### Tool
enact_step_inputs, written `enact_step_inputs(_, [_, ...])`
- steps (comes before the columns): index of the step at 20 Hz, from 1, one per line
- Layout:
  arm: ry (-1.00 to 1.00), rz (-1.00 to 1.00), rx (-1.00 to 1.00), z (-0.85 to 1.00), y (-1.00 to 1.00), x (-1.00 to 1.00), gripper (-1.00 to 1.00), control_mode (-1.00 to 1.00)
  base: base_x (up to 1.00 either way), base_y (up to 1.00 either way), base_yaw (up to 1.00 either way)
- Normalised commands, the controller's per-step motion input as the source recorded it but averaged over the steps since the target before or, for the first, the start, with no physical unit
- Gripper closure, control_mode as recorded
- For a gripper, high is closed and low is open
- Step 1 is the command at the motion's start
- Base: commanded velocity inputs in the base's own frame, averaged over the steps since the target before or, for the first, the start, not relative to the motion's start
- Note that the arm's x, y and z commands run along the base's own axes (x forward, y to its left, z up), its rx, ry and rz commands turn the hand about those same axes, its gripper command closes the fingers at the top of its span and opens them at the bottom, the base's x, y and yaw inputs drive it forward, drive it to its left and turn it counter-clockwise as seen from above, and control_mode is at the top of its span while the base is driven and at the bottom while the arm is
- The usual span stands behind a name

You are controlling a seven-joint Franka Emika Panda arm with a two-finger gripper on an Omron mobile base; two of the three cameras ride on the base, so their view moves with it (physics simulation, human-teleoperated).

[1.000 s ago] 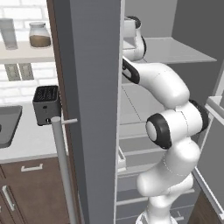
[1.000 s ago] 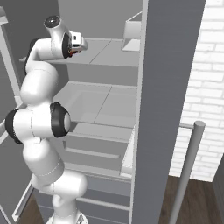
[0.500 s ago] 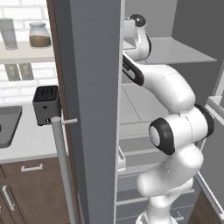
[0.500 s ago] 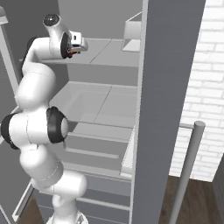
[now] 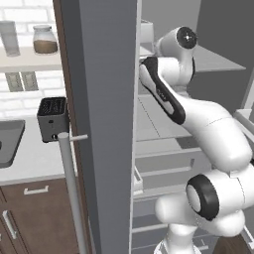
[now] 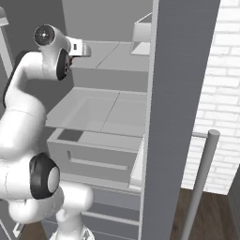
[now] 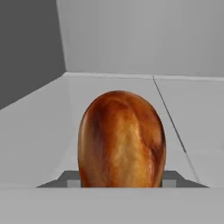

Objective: Place one cucumber and one chicken drumstick in each tupperware on the nearby counter, to pack two identical lunches.

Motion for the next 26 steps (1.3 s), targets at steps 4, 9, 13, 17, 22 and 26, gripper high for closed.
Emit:
enact_step_inputs(4, [-0.5, 0.0, 0.14, 0.02, -0.14, -1.0, 1.0, -1.0, 0.0, 0.0, 0.0])
enact_step_inputs(9, [-0.43, 0.0, 0.1, 0.1, -0.14, -1.0, 1.0, -1.0, 0.0, 0.0, 0.0])
enact_step_inputs(13, [-0.13, 0.0, 0.02, 0.0, -0.19, -1.0, 1.0, -1.0, 0.0, 0.0, 0.0])
enact_step_inputs(17, [0.13, 0.0, -0.03, -0.3, -0.14, -1.0, 1.0, -1.0, 0.0, 0.0, 0.0])
enact_step_inputs(22, [0.5, 0.0, -0.1, -0.62, -0.12, -1.0, 1.0, -1.0, 0.0, 0.0, 0.0])
enact_step_inputs(26, [0.88, -0.02, -0.17, -0.67, -0.03, -0.67, 1.0, -1.0, 0.0, 0.0, 0.0])
